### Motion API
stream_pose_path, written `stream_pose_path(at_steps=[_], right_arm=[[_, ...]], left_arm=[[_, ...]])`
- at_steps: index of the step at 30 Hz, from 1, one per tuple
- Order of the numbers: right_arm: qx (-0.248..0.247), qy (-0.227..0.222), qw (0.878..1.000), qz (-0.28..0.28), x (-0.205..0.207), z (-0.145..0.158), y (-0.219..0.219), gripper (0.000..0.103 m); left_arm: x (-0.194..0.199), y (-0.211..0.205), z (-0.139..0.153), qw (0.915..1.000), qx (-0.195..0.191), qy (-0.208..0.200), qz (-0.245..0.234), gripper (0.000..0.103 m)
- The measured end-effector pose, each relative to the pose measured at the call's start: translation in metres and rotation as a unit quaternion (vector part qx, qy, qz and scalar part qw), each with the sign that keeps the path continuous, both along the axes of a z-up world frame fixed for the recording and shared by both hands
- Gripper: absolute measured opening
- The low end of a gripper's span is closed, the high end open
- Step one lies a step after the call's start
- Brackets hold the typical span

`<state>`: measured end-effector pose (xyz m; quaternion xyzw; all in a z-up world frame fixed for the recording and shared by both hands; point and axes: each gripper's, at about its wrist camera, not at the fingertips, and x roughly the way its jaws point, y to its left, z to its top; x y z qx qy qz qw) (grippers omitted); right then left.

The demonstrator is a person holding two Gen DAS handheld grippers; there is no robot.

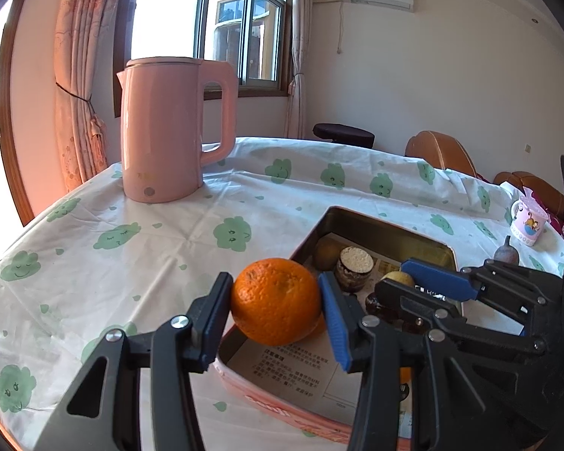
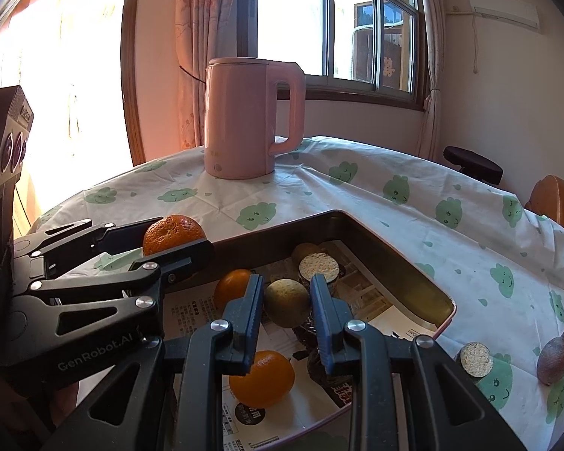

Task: Organize fruits
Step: 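Open the left tool releasing the orange while the right tool releases the yellow-brown fruit into the tin, then grasp the round rice cake with the right tool while the left tool moves toward the brown capped fruit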

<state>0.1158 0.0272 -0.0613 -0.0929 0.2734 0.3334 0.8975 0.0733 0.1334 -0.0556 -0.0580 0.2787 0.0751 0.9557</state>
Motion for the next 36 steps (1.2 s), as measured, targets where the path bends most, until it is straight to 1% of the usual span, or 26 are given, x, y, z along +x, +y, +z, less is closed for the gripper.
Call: stream_pose_path(at_steps=[7,9,12,14,15,16,17,18,19,23,25,26,28,31,36], right_arm=[[0.005,0.013,1.000,0.007,0.003,-0.001,-0.001,0.028],[0.008,0.015,1.000,0.008,0.003,-0.001,-0.002,0.028],[0.013,0.017,1.000,0.005,0.004,-0.001,-0.005,0.028],[0.019,0.016,1.000,0.002,0.004,-0.001,-0.008,0.030],[0.022,0.011,1.000,-0.001,0.002,0.001,-0.010,0.031],[0.021,0.002,1.000,-0.005,0.000,0.002,-0.012,0.033],[0.016,-0.010,1.000,-0.011,-0.003,0.004,-0.016,0.037],[0.010,-0.022,1.000,-0.017,-0.006,0.006,-0.021,0.042],[0.006,-0.032,0.999,-0.023,-0.009,0.009,-0.027,0.043],[0.016,-0.046,0.997,-0.061,-0.010,0.023,-0.073,0.046],[0.017,-0.050,0.994,-0.094,-0.007,0.027,-0.100,0.055],[0.017,-0.050,0.993,-0.109,-0.005,0.027,-0.111,0.061],[0.015,-0.043,0.991,-0.129,0.001,0.025,-0.128,0.062],[0.002,-0.024,0.990,-0.139,0.009,0.016,-0.136,0.062],[-0.035,0.015,0.991,-0.127,0.026,-0.003,-0.122,0.062]], left_arm=[[0.000,-0.001,0.001,1.0000,0.004,0.000,0.001,0.049],[-0.001,-0.002,0.001,1.0000,0.007,0.000,0.004,0.051],[-0.002,-0.002,0.002,0.9999,0.012,-0.002,0.012,0.058],[-0.003,-0.001,0.003,0.9998,0.013,-0.007,0.014,0.068],[-0.004,-0.001,0.003,0.9997,0.014,-0.011,0.014,0.071],[-0.006,-0.002,0.004,0.9997,0.015,-0.016,0.015,0.078],[-0.009,-0.002,0.005,0.9995,0.014,-0.024,0.014,0.083],[-0.012,-0.003,0.007,0.9993,0.013,-0.033,0.013,0.092],[-0.015,-0.003,0.008,0.9989,0.012,-0.042,0.015,0.098],[-0.017,-0.005,0.012,0.9984,0.003,-0.053,0.017,0.098],[-0.017,-0.006,0.012,0.9983,0.002,-0.055,0.020,0.098],[-0.016,-0.007,0.012,0.9983,0.000,-0.055,0.019,0.098],[-0.015,-0.009,0.012,0.9983,0.000,-0.054,0.020,0.098],[-0.013,-0.012,0.013,0.9983,0.000,-0.055,0.021,0.098],[-0.008,-0.018,0.021,0.9980,0.006,-0.060,0.017,0.098]])
